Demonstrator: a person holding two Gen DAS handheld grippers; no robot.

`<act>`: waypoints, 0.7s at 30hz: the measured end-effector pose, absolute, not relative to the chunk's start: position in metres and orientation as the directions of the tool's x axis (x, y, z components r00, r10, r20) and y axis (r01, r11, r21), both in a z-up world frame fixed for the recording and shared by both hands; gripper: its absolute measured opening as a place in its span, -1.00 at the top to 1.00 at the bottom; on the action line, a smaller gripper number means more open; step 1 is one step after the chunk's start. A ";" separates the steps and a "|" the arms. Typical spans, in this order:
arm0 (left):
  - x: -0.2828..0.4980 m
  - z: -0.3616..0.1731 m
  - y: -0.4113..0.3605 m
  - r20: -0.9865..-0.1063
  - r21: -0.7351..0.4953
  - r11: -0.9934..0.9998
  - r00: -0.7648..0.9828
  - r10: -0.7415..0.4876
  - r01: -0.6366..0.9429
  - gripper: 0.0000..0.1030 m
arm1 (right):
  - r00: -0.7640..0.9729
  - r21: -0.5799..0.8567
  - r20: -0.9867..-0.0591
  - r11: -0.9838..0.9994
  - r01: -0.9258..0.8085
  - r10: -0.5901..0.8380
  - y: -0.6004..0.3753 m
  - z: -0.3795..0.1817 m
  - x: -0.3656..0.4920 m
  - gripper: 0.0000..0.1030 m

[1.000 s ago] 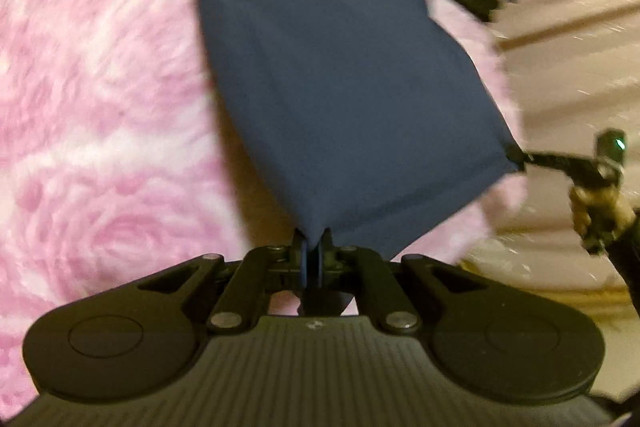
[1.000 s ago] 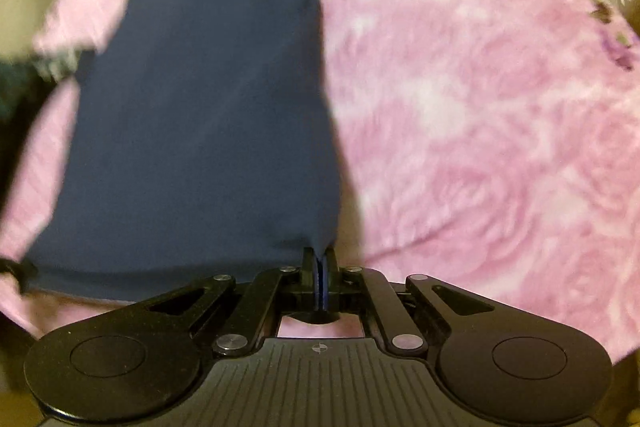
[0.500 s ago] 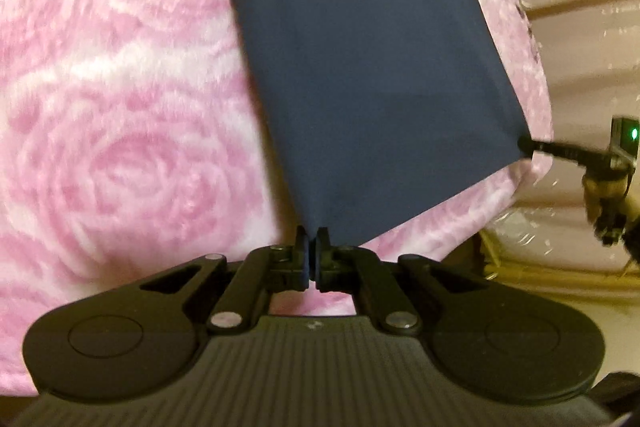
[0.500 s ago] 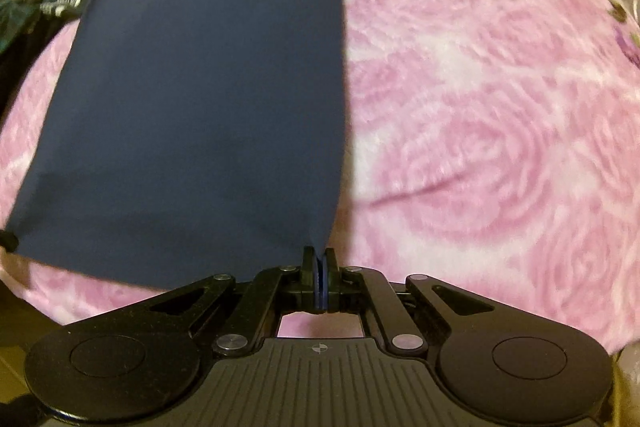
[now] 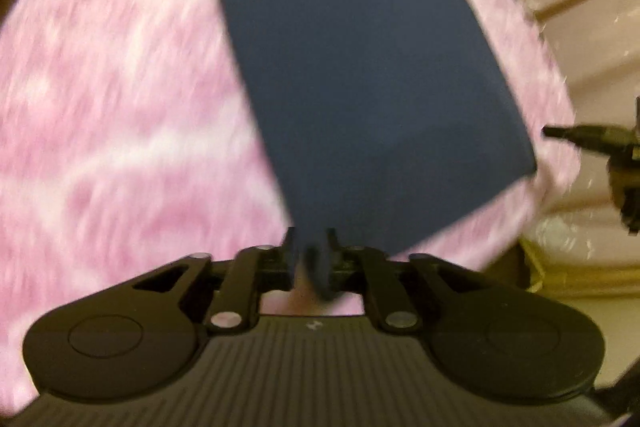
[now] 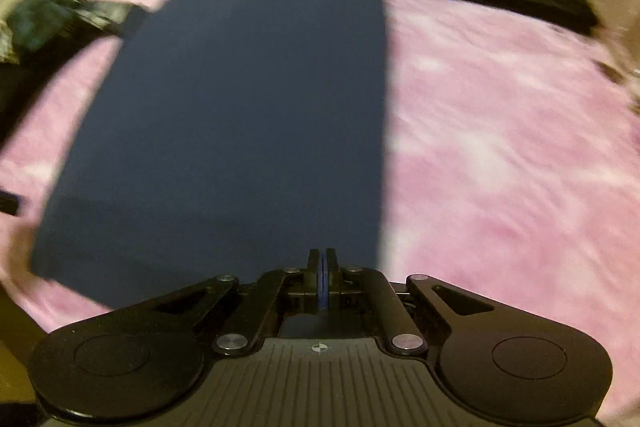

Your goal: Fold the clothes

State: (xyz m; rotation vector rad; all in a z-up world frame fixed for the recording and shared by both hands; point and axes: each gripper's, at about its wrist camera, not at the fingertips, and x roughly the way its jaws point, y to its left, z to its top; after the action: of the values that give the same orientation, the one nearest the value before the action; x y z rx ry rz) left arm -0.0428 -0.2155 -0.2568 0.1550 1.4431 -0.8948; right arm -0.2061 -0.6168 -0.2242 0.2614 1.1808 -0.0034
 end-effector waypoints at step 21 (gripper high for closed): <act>0.006 -0.245 -0.251 -0.918 -0.302 0.680 -0.011 -0.397 0.668 0.54 | 0.380 0.196 -0.910 0.979 0.051 0.163 -0.615 -0.214 -0.136 -0.51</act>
State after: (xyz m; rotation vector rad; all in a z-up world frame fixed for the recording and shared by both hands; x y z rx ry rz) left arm 0.0060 -0.2506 -0.2451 0.2523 1.3368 -0.8564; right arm -0.1356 -0.6145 -0.2140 0.2041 1.1809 0.0719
